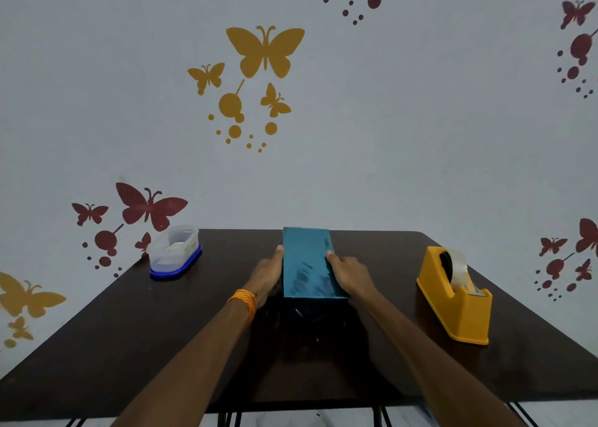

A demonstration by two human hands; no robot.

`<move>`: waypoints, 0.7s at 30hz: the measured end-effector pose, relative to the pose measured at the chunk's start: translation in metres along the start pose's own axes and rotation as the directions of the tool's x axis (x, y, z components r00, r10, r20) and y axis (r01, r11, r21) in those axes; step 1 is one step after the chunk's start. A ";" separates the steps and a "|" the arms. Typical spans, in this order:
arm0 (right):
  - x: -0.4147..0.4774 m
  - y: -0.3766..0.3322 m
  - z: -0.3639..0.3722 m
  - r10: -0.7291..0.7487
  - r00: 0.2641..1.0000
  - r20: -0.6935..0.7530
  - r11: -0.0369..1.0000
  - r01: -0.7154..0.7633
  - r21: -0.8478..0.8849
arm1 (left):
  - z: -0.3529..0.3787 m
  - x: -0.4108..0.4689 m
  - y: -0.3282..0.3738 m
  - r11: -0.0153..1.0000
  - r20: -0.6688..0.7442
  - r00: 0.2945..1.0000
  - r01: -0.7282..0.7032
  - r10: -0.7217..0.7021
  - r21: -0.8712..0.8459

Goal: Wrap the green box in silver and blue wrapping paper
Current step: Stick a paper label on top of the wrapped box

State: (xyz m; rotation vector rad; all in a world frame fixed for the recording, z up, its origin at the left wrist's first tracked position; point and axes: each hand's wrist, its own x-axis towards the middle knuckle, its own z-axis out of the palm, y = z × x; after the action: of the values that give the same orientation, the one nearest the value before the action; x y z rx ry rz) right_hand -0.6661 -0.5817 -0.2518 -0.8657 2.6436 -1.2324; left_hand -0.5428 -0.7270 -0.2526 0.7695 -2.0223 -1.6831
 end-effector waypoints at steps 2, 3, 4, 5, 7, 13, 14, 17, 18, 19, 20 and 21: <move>0.007 0.001 0.004 0.051 0.999 0.006 0.999 -0.051 0.004 | 0.003 0.006 -0.006 0.999 0.011 0.999 0.036 -0.036 -0.021; 0.011 0.003 0.007 0.074 0.997 0.015 0.997 -0.074 0.020 | 0.005 0.013 -0.013 0.998 0.004 0.999 0.047 -0.047 -0.043; 0.016 0.005 0.010 0.094 0.995 0.024 0.994 -0.095 0.046 | 0.006 0.020 -0.018 0.997 -0.007 0.999 0.053 -0.053 -0.052; 0.019 0.007 0.013 0.109 0.994 0.030 0.990 -0.111 0.082 | 0.007 0.026 -0.023 0.997 -0.016 0.998 0.064 -0.064 -0.049; 0.022 0.008 0.014 0.125 0.992 0.033 0.984 -0.128 0.123 | 0.009 0.034 -0.028 0.998 -0.038 0.997 0.063 -0.063 -0.021; 0.026 0.008 0.012 0.127 0.990 0.065 0.985 -0.133 0.109 | 0.013 0.029 -0.020 0.997 -0.083 0.996 0.026 -0.019 0.079; 0.028 0.009 0.012 0.137 0.988 0.068 0.984 -0.143 0.104 | 0.012 0.029 -0.021 0.996 -0.083 0.996 0.018 -0.011 0.084; 0.022 0.005 0.008 0.106 0.993 -0.048 0.994 -0.105 0.008 | 0.004 0.028 -0.026 0.998 -0.082 0.997 -0.006 0.011 0.066; 0.017 0.001 0.005 0.047 0.987 -0.153 0.992 -0.064 -0.105 | -0.003 0.024 -0.024 0.997 -0.103 0.994 -0.028 0.036 0.074; 0.011 -0.007 0.004 -0.040 0.967 -0.251 0.979 -0.012 -0.203 | -0.014 0.020 -0.023 0.995 -0.132 0.989 -0.056 0.066 0.081; 0.005 -0.019 0.002 -0.138 0.937 -0.320 0.964 0.053 -0.259 | -0.027 0.014 -0.019 0.992 -0.169 0.981 -0.085 0.101 0.095; -0.002 -0.035 0.001 -0.235 0.905 -0.356 0.952 0.140 -0.273 | -0.041 0.010 -0.015 0.987 -0.209 0.969 -0.113 0.135 0.111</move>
State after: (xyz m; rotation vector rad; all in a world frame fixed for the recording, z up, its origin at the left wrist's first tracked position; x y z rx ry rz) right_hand -0.6481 -0.5988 -0.2270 -1.0314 3.1420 -1.2503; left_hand -0.5225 -0.7661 -0.2600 0.8028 -1.9689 -1.3764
